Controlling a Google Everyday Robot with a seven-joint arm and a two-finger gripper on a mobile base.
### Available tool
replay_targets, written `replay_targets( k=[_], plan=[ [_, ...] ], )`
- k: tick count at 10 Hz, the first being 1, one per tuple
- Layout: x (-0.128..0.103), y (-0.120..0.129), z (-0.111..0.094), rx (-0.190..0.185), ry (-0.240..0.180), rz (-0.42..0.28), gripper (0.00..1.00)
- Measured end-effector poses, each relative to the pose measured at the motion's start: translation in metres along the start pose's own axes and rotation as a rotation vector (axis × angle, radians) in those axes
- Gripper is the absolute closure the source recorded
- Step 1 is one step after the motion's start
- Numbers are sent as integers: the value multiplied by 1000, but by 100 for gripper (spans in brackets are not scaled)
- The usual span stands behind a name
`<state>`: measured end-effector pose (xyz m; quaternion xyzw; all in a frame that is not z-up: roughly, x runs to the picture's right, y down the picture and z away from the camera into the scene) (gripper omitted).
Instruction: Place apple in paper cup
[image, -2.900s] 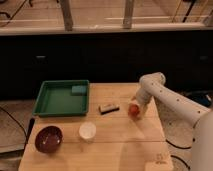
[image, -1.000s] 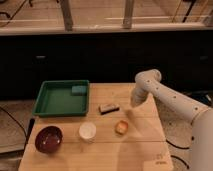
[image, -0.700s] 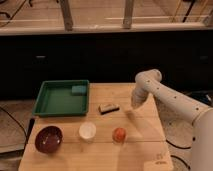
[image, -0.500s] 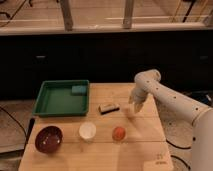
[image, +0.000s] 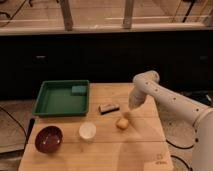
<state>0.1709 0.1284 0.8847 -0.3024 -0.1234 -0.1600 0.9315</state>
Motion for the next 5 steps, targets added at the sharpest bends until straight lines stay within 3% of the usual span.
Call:
replay_targets(
  k=[3, 4, 5],
  plan=[
    [-7, -4, -6, 5, 1, 8, 36],
    [-8, -3, -11, 0, 2, 4, 25],
    [-7, -1, -11, -4, 4, 0, 21]
  ],
)
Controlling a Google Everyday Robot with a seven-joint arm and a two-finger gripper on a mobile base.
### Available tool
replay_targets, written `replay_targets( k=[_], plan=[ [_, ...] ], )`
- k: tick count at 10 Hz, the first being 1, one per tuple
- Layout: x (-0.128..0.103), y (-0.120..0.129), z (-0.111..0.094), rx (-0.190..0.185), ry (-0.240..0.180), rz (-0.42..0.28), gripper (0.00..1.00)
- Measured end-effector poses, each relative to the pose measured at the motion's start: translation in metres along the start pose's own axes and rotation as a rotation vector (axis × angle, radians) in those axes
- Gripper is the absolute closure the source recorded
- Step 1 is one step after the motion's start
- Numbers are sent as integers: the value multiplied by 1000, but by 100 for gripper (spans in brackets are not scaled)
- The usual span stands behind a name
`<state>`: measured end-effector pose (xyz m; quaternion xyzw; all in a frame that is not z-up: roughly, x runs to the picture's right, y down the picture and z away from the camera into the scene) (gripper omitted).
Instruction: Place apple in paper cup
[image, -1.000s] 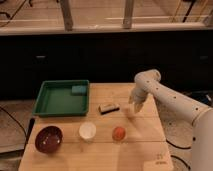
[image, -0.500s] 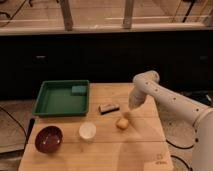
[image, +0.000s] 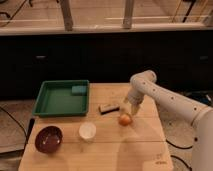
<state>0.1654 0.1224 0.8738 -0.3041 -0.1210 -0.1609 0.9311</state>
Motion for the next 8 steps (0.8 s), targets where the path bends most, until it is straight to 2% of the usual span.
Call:
replay_targets(
  k=[2, 4, 8],
  plan=[
    [3, 13, 6, -29, 2, -36, 20],
    [-5, 15, 9, -56, -1, -98, 20],
    [-20, 34, 8, -61, -46, -180, 20]
  ],
)
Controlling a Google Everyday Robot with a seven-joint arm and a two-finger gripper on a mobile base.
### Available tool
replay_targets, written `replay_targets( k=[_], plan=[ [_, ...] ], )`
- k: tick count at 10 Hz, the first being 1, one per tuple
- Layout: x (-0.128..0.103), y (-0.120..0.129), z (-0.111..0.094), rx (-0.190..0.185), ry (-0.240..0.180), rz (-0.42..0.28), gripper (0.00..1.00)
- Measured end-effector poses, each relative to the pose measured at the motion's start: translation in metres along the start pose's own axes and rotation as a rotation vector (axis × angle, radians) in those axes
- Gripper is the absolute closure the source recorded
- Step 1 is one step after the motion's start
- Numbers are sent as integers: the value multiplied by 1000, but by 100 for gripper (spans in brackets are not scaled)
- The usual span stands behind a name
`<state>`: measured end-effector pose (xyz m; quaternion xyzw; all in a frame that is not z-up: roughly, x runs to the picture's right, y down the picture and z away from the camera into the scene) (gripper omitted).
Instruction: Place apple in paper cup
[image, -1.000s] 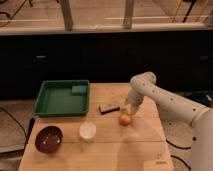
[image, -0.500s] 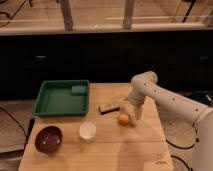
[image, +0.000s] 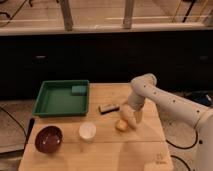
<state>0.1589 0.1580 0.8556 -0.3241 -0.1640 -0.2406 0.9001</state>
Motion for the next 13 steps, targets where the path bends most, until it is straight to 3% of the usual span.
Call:
replay_targets(
  k=[9, 13],
  plan=[
    [-41, -2, -3, 22, -58, -162, 20],
    [-60, -1, 1, 11, -80, -225, 20]
  ],
)
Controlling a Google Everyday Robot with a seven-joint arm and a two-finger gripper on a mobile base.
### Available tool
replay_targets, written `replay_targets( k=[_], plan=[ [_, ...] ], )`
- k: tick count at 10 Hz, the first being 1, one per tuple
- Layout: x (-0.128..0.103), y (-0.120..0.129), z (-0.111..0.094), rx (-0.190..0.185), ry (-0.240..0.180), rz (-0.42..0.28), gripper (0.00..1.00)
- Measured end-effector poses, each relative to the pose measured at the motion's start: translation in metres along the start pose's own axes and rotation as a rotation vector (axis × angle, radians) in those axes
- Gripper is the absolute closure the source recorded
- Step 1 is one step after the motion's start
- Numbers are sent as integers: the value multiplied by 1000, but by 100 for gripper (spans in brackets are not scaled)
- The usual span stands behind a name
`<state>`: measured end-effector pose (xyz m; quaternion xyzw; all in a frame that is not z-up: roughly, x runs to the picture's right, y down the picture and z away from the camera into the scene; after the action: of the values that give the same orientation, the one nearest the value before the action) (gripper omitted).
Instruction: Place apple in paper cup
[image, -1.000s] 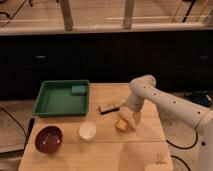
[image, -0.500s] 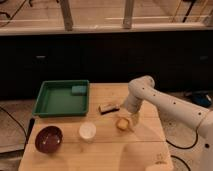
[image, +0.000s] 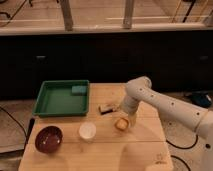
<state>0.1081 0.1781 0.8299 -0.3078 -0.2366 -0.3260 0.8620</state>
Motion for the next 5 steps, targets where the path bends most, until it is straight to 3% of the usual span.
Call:
replay_targets(
  k=[1, 5],
  plan=[
    [-4, 1, 3, -9, -8, -10, 22],
    [-15, 2, 17, -34, -45, -30, 59]
  ],
)
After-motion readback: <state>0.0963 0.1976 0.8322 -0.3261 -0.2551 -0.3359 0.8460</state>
